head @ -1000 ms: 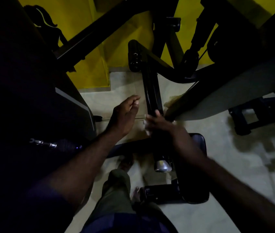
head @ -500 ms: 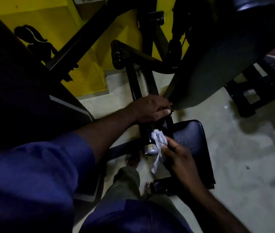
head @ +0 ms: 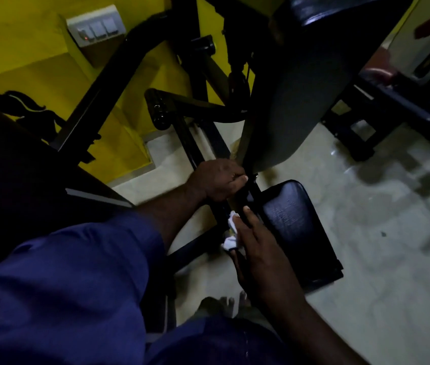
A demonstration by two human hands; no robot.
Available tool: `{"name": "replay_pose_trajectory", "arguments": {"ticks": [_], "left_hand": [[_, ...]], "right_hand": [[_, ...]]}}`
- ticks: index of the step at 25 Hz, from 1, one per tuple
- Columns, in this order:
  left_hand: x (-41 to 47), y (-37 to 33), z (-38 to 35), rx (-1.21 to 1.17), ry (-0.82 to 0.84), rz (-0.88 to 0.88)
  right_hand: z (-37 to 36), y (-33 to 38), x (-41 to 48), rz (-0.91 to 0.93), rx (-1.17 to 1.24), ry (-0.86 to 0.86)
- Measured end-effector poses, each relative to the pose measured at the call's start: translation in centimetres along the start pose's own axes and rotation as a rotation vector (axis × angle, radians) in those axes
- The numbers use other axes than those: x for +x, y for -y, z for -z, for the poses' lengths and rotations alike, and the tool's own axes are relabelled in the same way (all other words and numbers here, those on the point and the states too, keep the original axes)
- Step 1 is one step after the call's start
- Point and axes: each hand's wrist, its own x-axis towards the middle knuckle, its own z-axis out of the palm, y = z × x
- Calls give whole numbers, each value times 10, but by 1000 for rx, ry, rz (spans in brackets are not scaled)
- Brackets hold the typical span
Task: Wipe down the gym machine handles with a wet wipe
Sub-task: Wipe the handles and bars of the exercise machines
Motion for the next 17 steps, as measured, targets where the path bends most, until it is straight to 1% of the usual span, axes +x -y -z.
{"name": "replay_pose_trajectory", "arguments": {"ticks": [2, 5, 6, 7, 8, 9, 10, 11, 12, 13, 14, 15, 16, 17], "left_hand": [[2, 3, -4, 15, -18, -22], [2, 0, 0, 86, -21, -25], [2, -1, 2, 87, -13, -23], [1, -3, 2, 86, -2, -20], [0, -5, 0, 91, 11, -16], [-1, -8, 1, 104, 20, -11], [-1, -9, 1, 113, 16, -8], [1, -7, 1, 111, 5, -3], [1, -5, 0, 104, -8, -3], [0, -5, -1, 101, -16, -4], [-1, -6, -1, 103, -25, -8], [-1, -6, 0, 107, -30, -14], [-1, -5, 0, 110, -31, -24], [0, -4, -1, 105, -32, -29]], "right_hand": [[-6, 11, 6, -55, -146, -35], [-14, 34, 19, -171, -470, -62], [-15, 41, 22, -198, -524, -89], [-16, 43, 27, -216, -526, -105], [-17, 41, 33, -270, -471, -64], [-18, 35, 43, -318, -424, 44], [-17, 23, 52, -311, -400, 164], [-14, 13, 58, -272, -338, 265], [-10, 6, 62, -282, -202, 374], [-3, -1, 64, -348, 52, 469], [4, -4, 63, -504, 445, 493], [8, -5, 62, -703, 810, 517], [9, -4, 59, -835, 981, 563], [5, -7, 59, -859, 984, 549]]}}
